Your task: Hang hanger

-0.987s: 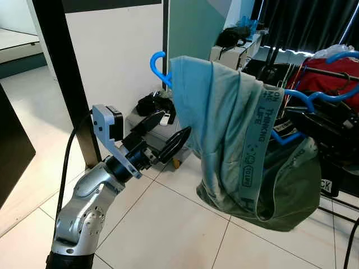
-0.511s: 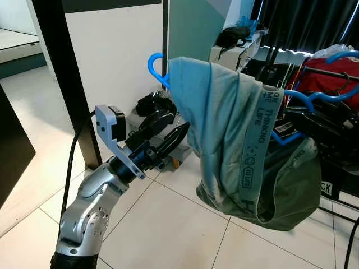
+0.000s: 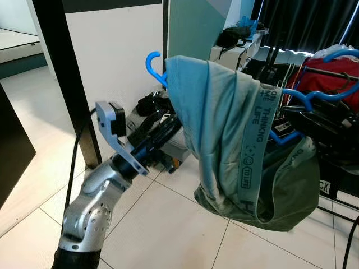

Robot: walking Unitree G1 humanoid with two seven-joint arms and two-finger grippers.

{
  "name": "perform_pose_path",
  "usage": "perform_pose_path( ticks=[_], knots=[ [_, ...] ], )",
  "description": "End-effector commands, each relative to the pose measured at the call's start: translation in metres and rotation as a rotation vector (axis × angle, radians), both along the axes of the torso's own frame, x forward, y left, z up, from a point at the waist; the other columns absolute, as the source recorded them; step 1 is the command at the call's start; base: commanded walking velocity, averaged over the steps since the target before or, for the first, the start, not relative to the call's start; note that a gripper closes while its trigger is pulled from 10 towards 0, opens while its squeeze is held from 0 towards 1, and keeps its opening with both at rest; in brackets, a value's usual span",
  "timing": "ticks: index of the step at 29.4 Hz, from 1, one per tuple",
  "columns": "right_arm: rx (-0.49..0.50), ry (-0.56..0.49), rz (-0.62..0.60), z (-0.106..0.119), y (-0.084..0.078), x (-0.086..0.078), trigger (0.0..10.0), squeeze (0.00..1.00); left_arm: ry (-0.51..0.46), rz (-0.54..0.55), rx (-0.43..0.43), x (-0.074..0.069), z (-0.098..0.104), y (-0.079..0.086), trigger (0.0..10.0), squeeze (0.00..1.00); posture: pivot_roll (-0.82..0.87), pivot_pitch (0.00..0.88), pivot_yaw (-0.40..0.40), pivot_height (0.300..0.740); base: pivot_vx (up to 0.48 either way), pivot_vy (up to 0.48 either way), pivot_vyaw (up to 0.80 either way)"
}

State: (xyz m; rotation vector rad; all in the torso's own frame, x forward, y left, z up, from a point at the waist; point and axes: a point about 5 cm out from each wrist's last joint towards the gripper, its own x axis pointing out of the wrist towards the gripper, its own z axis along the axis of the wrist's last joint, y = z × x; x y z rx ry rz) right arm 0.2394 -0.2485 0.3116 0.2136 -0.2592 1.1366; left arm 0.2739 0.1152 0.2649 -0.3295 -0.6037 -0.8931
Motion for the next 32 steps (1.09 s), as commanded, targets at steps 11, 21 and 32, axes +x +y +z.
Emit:
perform_pose_path(
  ticks=[11, 21, 32],
  knots=[
    [-0.066, 0.111, -0.125, -0.031, -0.014, 0.009, 0.0, 0.0, -0.066, 0.246, -0.028, 0.012, 0.027, 0.075, 0.0, 0.0, -0.08, 0.0, -0.045, 0.74, 0.0, 0.0, 0.0],
    [-0.059, 0.1, -0.116, -0.029, -0.011, 0.01, 0.0, 0.0, -0.005, 0.175, -0.009, 0.013, 0.014, 0.061, 10.0, 0.0, -0.08, 0.0, -0.045, 0.74, 0.0, 0.0, 0.0],
    [0.009, 0.025, 0.007, -0.008, -0.005, -0.002, 0.0, 0.0, 0.095, -0.029, 0.079, 0.006, -0.019, 0.026, 10.0, 1.0, -0.08, 0.0, -0.044, 0.74, 0.0, 0.0, 0.0]
  ],
)
